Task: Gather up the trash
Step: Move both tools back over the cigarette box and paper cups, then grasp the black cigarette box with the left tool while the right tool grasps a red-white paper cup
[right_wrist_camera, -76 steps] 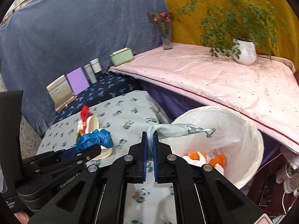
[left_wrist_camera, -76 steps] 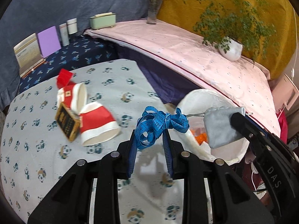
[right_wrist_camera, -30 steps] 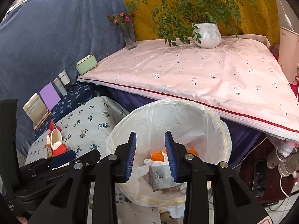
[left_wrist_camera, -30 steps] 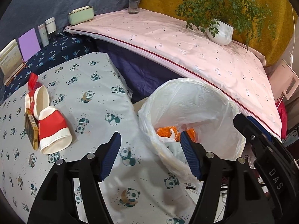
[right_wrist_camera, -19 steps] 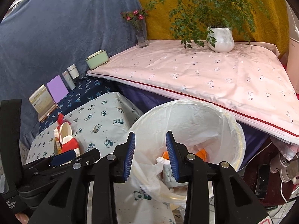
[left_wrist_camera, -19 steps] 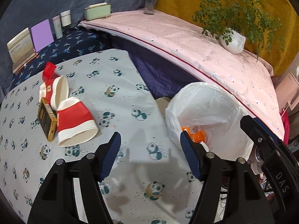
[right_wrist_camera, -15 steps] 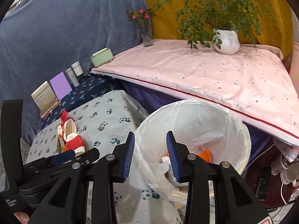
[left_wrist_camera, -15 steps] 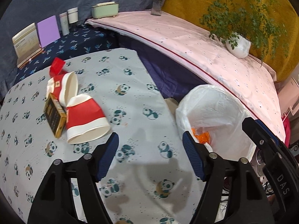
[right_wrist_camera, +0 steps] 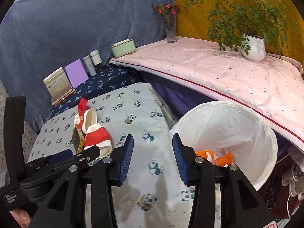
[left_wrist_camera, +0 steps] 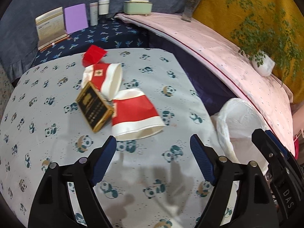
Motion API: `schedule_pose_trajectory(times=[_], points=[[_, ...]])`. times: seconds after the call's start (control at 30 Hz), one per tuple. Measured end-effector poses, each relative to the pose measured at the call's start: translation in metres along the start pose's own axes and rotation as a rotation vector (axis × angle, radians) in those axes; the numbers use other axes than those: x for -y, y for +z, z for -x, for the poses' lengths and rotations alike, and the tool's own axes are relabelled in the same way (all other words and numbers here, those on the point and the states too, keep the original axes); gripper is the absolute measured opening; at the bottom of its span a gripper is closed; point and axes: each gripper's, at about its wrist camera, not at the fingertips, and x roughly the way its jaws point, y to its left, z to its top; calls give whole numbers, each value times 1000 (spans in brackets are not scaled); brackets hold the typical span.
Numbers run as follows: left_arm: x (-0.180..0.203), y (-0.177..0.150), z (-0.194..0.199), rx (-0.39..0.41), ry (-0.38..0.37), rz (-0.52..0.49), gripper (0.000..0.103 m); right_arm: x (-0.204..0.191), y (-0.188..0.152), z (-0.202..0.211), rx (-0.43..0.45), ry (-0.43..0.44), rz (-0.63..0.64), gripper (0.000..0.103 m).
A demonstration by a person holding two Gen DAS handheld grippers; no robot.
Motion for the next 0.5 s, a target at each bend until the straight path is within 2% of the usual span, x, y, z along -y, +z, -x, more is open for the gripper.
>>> schedule_pose_trajectory(times=[0.13, 0.2, 0.33, 0.5], points=[[-23, 1, -1, -4, 25, 47, 77, -15, -1, -6, -12, 16, 21, 45], [-35, 1, -2, -4, 39, 77, 84, -23, -2, -10, -18, 24, 30, 47], [-57, 2, -4, -4, 65, 130, 87, -36, -5, -19, -39, 41, 49, 48], [-82, 5, -15, -34, 53, 218, 87, -50, -11, -33, -68, 62, 68, 50]])
